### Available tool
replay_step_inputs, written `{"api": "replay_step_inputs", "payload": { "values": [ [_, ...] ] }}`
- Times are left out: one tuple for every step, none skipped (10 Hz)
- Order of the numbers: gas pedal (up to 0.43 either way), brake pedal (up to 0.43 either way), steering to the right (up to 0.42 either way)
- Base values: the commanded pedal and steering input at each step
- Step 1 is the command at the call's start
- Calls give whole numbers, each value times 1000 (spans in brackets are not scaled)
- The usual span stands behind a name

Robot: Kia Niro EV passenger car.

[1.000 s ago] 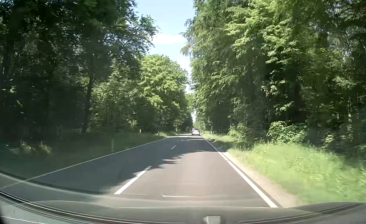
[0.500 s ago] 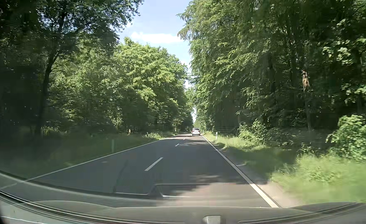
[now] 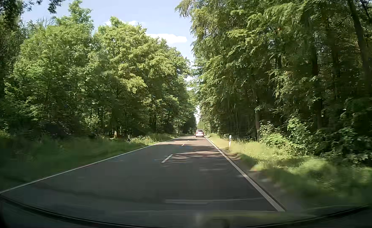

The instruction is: Follow the waypoints while adhering to traffic rules and regulations

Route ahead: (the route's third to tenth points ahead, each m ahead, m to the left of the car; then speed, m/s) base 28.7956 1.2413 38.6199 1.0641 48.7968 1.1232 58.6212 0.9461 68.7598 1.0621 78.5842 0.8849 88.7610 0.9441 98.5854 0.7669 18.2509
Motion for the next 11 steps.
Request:
{"api": "replay_step_inputs", "payload": {
  "values": [
    [177, 30, -1],
    [177, 30, -1],
    [177, 30, -1],
    [177, 30, -1],
    [177, 30, -1],
    [177, 30, -1],
    [177, 30, -1],
    [177, 30, -1],
    [177, 30, -1],
    [177, 30, 0],
    [177, 30, 0]
  ]
}}
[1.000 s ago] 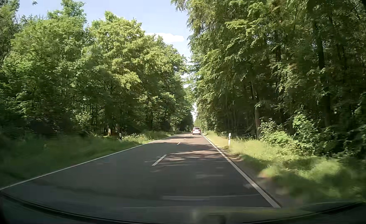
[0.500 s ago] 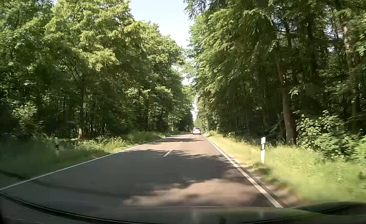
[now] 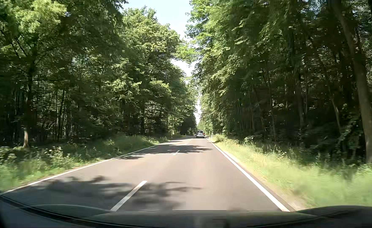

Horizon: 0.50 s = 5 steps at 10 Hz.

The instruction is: Follow the waypoints while adhering to traffic rules and regulations

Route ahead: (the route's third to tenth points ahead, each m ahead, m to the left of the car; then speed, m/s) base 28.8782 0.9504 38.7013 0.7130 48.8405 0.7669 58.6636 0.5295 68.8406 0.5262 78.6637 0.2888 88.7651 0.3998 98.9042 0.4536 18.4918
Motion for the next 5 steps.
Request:
{"api": "replay_step_inputs", "payload": {
  "values": [
    [177, 30, 0],
    [177, 30, 0],
    [177, 30, 0],
    [177, 30, 0],
    [177, 30, 0]
  ]
}}
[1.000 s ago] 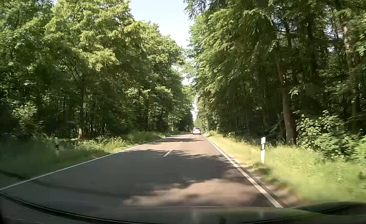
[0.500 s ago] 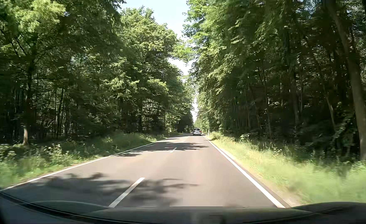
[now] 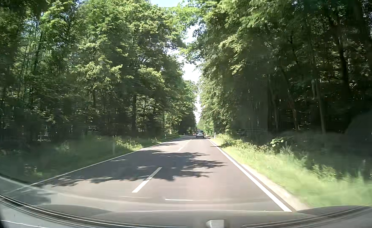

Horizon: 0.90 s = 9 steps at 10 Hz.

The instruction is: Follow the waypoints while adhering to traffic rules and regulations

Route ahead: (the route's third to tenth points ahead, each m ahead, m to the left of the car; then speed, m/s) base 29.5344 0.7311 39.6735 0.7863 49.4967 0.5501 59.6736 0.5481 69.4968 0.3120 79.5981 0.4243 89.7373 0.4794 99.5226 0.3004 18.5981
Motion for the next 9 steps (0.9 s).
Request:
{"api": "replay_step_inputs", "payload": {
  "values": [
    [177, 30, 0],
    [177, 30, 0],
    [177, 30, 0],
    [177, 30, 1],
    [177, 30, 0],
    [177, 30, 0],
    [177, 30, 1],
    [169, 30, 1],
    [169, 30, 0]
  ]
}}
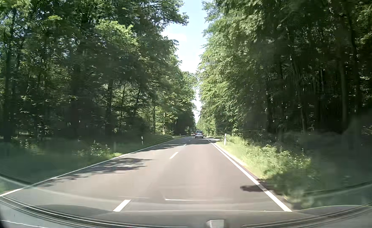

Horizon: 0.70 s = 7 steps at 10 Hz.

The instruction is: Follow the waypoints while adhering to traffic rules and regulations

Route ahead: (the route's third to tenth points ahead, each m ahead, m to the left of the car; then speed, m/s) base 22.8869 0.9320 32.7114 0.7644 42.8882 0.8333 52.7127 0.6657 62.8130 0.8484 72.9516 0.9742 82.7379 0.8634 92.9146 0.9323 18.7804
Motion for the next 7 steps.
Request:
{"api": "replay_step_inputs", "payload": {
  "values": [
    [157, 30, 1],
    [118, 30, 0],
    [67, 30, 1],
    [20, 30, 0],
    [0, 30, 1],
    [0, 30, 1],
    [0, 30, 1]
  ]
}}
